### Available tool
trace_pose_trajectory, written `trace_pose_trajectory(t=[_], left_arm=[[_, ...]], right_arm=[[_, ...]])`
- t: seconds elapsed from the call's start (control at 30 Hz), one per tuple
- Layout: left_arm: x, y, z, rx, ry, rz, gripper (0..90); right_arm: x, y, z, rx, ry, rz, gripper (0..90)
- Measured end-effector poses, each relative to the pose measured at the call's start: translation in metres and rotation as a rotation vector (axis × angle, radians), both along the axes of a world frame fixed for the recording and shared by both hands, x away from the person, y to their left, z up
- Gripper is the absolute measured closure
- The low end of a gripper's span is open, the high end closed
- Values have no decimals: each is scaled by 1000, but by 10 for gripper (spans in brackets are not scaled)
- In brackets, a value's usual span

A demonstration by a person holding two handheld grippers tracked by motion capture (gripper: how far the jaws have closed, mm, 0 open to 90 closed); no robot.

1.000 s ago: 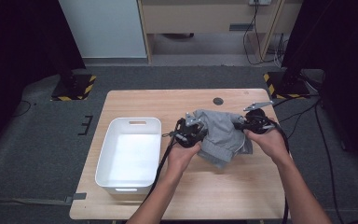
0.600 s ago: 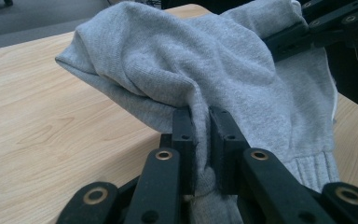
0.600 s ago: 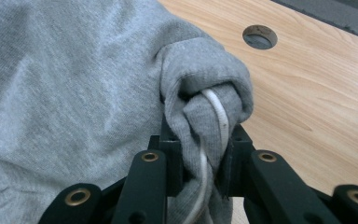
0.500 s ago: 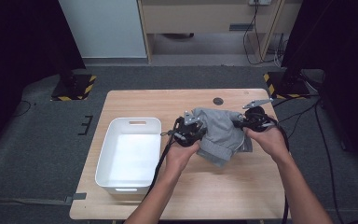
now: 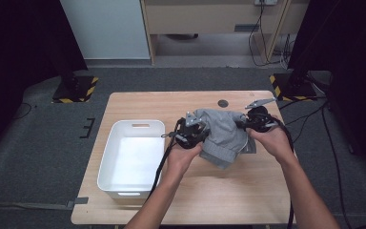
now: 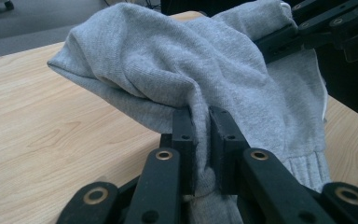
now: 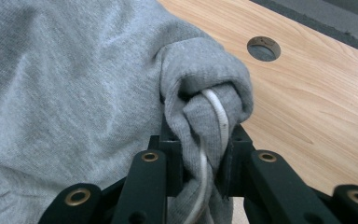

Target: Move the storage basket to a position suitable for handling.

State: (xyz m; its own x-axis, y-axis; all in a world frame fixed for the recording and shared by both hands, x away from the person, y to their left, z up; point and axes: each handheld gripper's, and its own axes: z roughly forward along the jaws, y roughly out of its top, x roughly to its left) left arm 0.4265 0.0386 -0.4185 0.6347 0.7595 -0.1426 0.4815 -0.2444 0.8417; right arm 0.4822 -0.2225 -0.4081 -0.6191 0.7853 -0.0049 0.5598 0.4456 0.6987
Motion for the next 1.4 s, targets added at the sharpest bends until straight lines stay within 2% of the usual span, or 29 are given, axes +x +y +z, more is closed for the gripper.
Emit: trace_pose_trajectory(t=[1.4], left_arm=[[-5, 10, 15, -29, -20, -7, 816]], right_arm=[[2, 13, 15, -3, -8, 20, 753]])
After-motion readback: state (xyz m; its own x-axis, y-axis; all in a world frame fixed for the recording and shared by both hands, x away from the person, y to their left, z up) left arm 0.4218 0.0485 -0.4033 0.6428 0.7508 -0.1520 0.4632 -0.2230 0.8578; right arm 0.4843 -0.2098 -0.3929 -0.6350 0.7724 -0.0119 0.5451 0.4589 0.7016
